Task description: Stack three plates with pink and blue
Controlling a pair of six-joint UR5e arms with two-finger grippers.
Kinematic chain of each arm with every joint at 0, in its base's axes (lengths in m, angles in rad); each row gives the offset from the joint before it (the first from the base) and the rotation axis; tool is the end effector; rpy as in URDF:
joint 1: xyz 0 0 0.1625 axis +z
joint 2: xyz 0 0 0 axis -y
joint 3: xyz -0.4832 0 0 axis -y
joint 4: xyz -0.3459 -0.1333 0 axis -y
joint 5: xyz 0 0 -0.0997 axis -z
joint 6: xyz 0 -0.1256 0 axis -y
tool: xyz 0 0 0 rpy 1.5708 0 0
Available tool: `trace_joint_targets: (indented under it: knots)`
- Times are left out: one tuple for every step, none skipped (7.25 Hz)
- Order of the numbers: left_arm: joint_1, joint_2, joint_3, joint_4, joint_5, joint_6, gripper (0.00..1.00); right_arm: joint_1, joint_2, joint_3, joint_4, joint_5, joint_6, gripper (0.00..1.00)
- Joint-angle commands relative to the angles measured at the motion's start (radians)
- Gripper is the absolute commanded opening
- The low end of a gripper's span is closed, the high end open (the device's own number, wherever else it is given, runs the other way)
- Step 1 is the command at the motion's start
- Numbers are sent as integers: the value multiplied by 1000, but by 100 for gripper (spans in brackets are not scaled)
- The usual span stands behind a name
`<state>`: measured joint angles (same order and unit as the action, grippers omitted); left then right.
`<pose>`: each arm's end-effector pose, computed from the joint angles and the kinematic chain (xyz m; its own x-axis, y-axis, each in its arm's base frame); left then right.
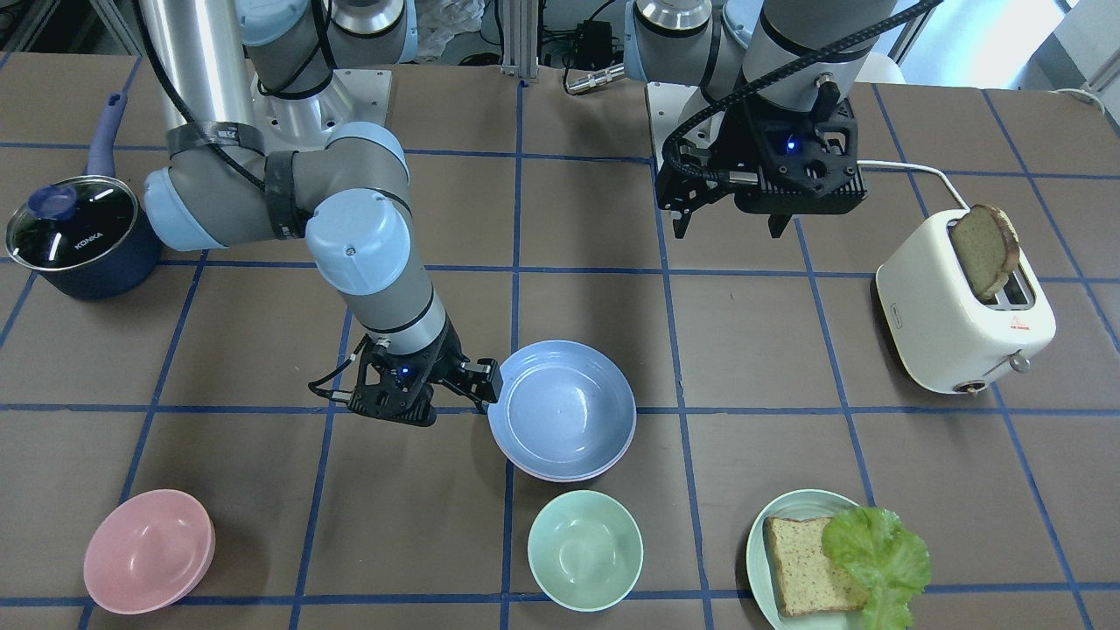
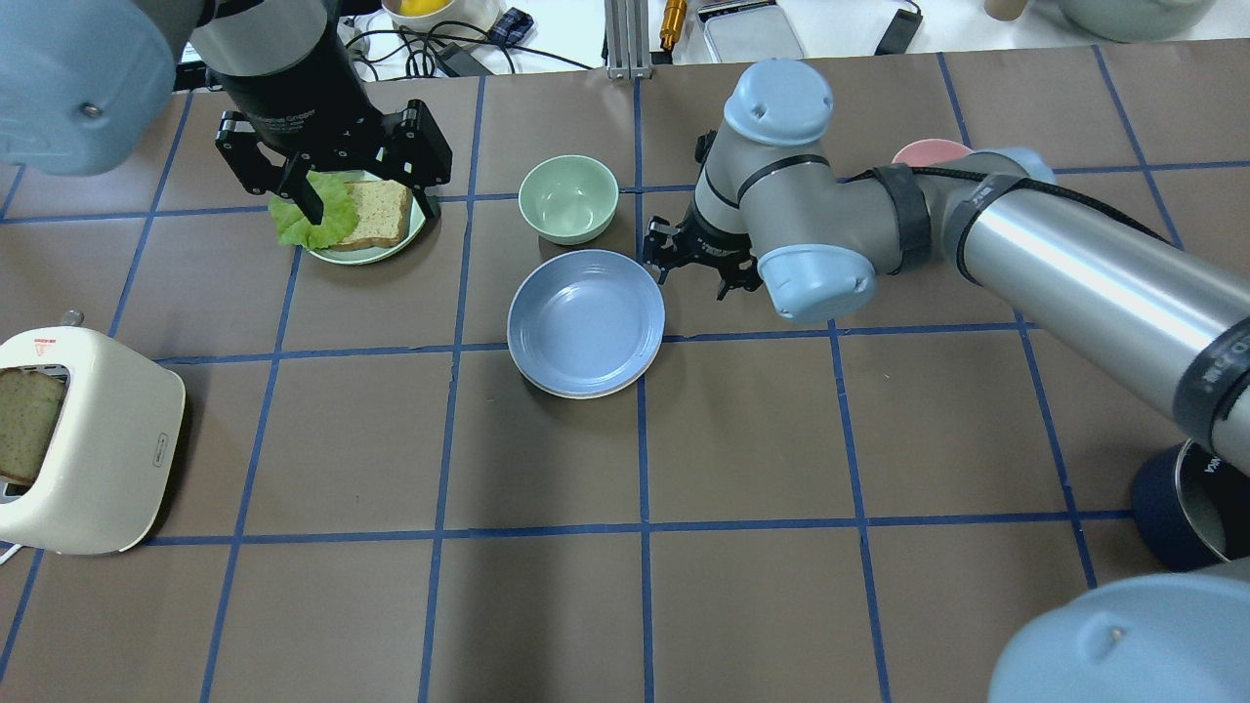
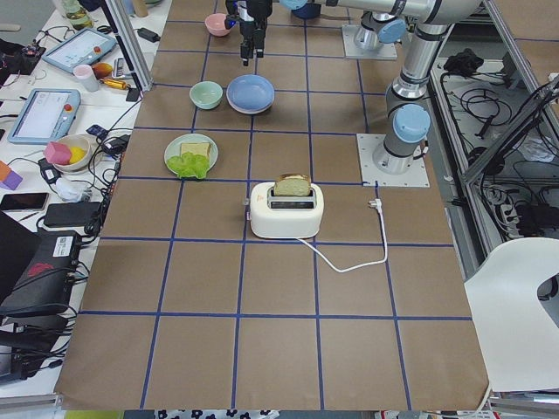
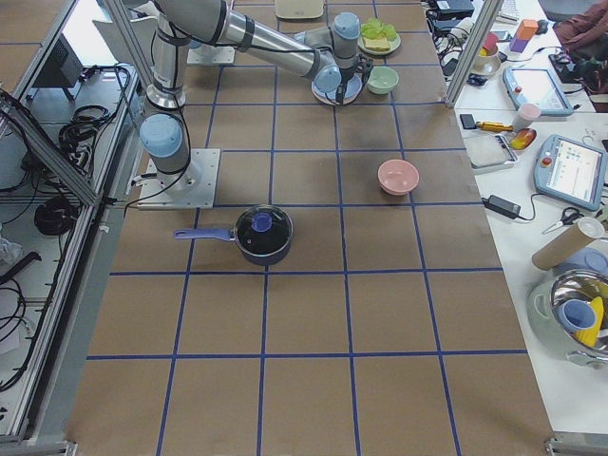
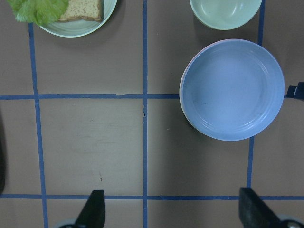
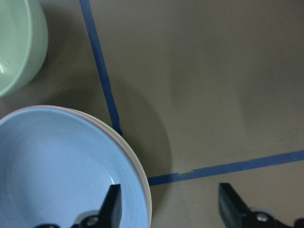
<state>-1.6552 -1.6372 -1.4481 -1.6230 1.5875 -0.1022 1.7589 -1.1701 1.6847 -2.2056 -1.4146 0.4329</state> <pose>-0.1710 -0.4649 0.5389 -0.9997 -0.0179 -0.0162 -0.0178 0.9998 -0.0058 0.2630 -0.5642 0.3260 -0.9556 0.2248 -0.1905 0.2371 0.9705 -0.0441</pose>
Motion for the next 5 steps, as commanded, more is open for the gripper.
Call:
trace_joint_targets:
  knots:
    - [0, 0, 0, 2, 0, -1, 100, -92, -34, -150, 219, -64, -167, 100]
    - [0, -1, 0, 2, 0, -1, 100, -160, -69, -227, 397, -122, -301, 100]
    - [0, 0, -1, 2, 0, -1, 100, -217, -138, -281, 552, -132, -388, 100]
    - [0, 0, 0, 2, 0, -1, 100, -219, -217, -280, 640, -141, -419, 100]
    - [-1, 0, -1, 2, 0, -1, 100, -219, -286, -246, 645, -142, -436, 100]
